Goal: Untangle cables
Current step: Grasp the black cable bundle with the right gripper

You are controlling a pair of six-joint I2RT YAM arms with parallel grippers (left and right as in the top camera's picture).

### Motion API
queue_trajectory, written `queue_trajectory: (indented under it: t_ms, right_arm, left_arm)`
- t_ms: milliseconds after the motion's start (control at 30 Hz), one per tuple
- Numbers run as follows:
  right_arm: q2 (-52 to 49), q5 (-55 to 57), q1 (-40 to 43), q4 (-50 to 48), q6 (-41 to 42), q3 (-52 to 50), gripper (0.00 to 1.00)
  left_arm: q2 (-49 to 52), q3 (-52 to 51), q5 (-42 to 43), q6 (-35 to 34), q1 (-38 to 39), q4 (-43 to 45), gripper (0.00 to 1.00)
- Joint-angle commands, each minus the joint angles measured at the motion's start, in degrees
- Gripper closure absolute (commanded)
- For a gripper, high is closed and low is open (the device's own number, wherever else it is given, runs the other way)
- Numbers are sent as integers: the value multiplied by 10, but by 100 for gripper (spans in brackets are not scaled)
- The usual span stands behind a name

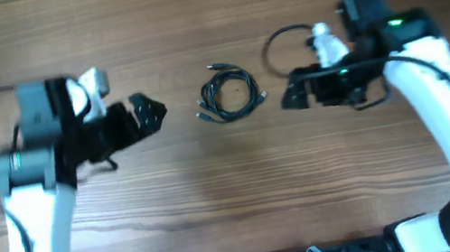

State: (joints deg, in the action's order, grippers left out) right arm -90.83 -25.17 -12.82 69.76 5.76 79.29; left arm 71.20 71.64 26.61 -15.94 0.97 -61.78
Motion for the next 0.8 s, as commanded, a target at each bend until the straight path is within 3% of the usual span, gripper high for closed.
queue_trajectory:
  t_ms: [0, 100, 267, 500, 567, 767]
  right_arm:
    - [-3, 160, -82, -30, -27, 27, 0]
    - [-3, 255, -158, -76, -43, 27, 0]
    - [-14, 98, -191, -259, -41, 26, 0]
    - [-172, 131, -190, -343, -114, 26, 4]
    - [-211, 192, -190, -371, -50, 26, 8]
    - [-287, 227, -190, -402, 71, 26, 23]
  left_arm:
    - [91, 102, -29, 22, 29, -28, 0]
    - [94, 102, -29, 22, 30, -28, 0]
    - [94, 102, -31, 23, 30, -52, 0]
    - [94, 102, -31, 22, 30, -73, 0]
    - [94, 102, -31, 22, 31, -73, 0]
    - [94, 102, -31, 22, 31, -82, 0]
